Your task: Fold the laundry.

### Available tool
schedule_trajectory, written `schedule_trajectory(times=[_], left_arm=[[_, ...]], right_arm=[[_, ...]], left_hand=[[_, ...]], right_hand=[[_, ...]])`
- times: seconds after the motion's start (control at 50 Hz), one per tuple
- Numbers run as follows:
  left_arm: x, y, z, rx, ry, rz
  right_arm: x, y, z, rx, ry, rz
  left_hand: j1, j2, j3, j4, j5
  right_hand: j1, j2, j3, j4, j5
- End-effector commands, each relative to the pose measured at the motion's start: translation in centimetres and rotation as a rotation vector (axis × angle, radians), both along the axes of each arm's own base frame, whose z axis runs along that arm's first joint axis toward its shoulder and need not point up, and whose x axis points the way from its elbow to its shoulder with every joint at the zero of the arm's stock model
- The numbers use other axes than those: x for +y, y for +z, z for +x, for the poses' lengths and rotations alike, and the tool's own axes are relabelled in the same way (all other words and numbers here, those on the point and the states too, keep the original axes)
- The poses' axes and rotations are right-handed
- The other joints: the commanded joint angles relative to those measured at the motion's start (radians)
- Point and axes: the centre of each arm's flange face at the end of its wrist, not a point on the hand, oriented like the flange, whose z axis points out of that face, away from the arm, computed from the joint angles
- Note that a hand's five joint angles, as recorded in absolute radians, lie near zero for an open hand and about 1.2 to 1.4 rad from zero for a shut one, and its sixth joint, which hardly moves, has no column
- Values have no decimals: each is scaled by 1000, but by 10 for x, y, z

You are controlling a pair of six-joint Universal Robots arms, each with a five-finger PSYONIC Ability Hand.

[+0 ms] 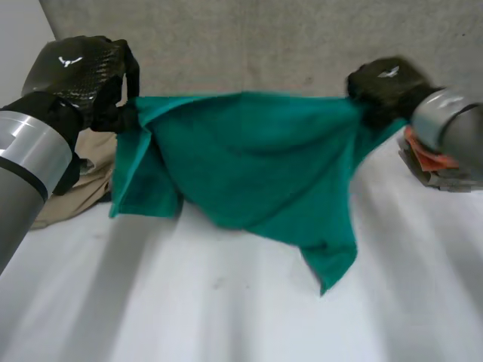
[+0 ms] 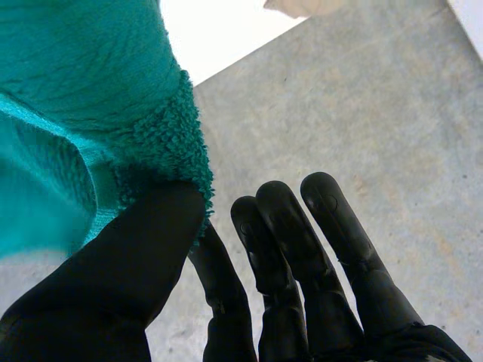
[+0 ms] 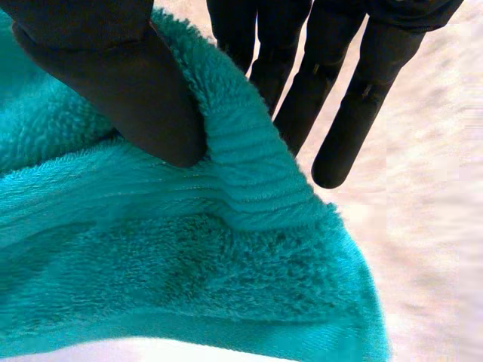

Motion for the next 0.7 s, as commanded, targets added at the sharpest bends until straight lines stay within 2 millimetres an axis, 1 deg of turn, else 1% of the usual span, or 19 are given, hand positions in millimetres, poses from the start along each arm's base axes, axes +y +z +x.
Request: schedule_trajectory(times=[0.02,0.04,0.06,0.12,0.14,0.24,0.26,0.28,0.34,0.36,0.42,0.44,0.48,0.5,0.54,0.56,0.62,0.64,0.7], left_arm=[[-11,-32,1,-131,7,92],[-12,-40,0,-165,3,114],[-14,-58,-2,-242,-8,164],[-15,-77,-5,-327,-27,211],[-17,-90,-7,-374,-38,242],[-27,-128,-13,-458,-62,331],[-29,-132,-14,-464,-64,341],[-36,-140,-17,-470,-65,353],[-50,-149,-24,-474,-67,356],[-62,-151,-30,-472,-66,347],[-81,-147,-43,-466,-66,297],[-95,-139,-52,-464,-65,236],[-112,-124,-62,-459,-55,147],[-126,-105,-70,-450,-43,52],[-141,-76,-78,-421,-17,-80],[-152,-46,-83,-382,20,-209],[-164,-1,-87,-296,86,-402],[-166,21,-86,-246,120,-495],[-169,41,-82,-194,157,-583]], right_arm=[[62,40,-33,278,-71,-101],[67,40,-36,311,-78,-97],[77,40,-39,371,-85,-86],[86,33,-44,445,-95,-47],[89,26,-47,488,-100,-19],[94,0,-49,579,-85,71],[92,-5,-48,591,-78,85],[86,-20,-44,614,-60,123],[77,-39,-40,638,-40,166],[68,-48,-38,645,-36,181],[50,-54,-31,644,-49,153],[35,-54,-24,637,-68,103],[17,-50,-17,614,-99,25],[-4,-39,-10,580,-147,-86],[-23,-23,-4,528,-199,-219],[-40,-1,0,459,-256,-369],[-57,33,5,326,-327,-597],[-62,52,7,240,-364,-724],[-60,75,6,147,-398,-866]], left_hand=[[257,200,204,199,250],[257,200,204,199,250],[257,200,204,199,250],[257,200,204,199,250],[257,200,204,199,250],[257,200,204,199,250],[257,200,204,199,250],[257,200,204,199,250],[257,200,204,199,250],[257,200,204,199,250],[257,200,204,199,250],[257,200,204,199,250],[257,200,204,199,250],[257,200,204,199,250],[257,200,204,199,250],[257,200,204,199,250],[257,200,204,199,250],[257,200,204,199,250],[257,200,204,199,250]], right_hand=[[257,209,205,202,233],[257,209,205,202,233],[257,209,205,202,233],[257,209,205,202,233],[257,209,205,202,233],[257,209,205,202,233],[257,209,205,202,233],[257,209,205,202,233],[257,209,205,202,233],[257,209,205,202,233],[257,209,205,202,233],[257,209,205,202,233],[257,209,205,202,233],[257,209,205,202,233],[257,209,205,202,233],[257,209,205,202,233],[257,209,205,202,233],[257,209,205,202,233],[257,209,205,202,233]])
